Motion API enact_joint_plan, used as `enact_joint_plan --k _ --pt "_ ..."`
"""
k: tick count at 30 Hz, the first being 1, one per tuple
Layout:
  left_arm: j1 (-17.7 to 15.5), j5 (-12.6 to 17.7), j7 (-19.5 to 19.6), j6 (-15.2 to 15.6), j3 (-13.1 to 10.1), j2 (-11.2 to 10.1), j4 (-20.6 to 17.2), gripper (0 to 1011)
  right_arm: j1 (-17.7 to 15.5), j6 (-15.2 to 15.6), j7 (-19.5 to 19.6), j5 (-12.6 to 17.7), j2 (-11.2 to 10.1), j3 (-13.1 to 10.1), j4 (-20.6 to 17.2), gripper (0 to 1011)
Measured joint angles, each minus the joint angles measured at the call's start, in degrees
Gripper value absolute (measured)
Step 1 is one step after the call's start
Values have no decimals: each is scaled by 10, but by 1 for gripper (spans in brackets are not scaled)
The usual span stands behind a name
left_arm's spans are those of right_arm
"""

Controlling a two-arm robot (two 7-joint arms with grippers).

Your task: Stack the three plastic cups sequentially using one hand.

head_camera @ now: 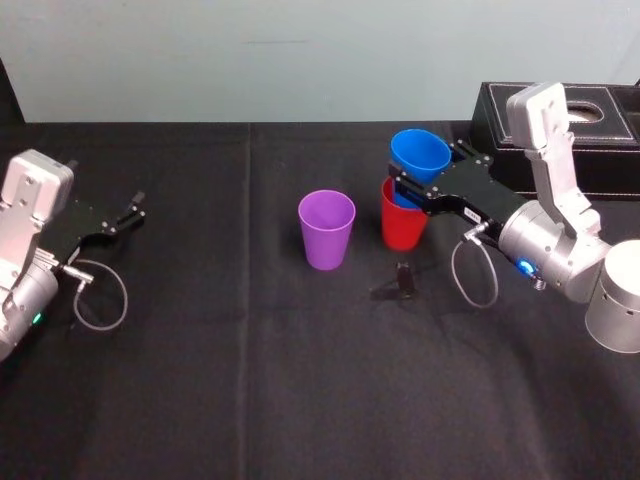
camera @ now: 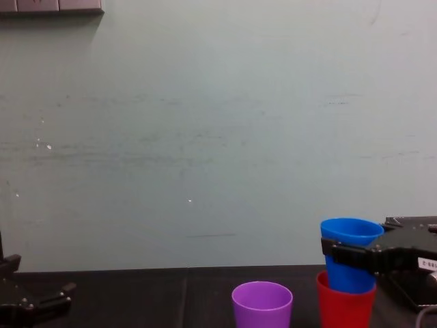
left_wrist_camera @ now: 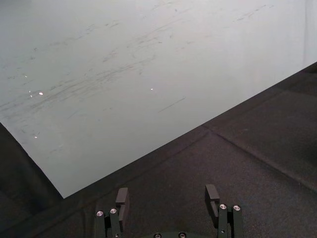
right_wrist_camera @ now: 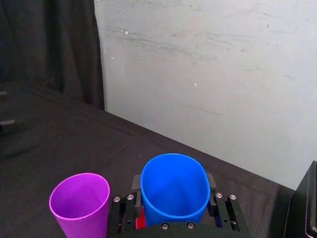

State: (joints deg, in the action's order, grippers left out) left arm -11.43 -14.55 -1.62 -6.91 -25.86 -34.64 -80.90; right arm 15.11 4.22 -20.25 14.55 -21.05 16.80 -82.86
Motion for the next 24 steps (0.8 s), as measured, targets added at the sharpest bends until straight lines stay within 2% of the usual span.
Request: enact_joint_plan --k 24 --pt "0 0 0 0 0 0 0 1005 2 -22 -10 -9 8 8 35 724"
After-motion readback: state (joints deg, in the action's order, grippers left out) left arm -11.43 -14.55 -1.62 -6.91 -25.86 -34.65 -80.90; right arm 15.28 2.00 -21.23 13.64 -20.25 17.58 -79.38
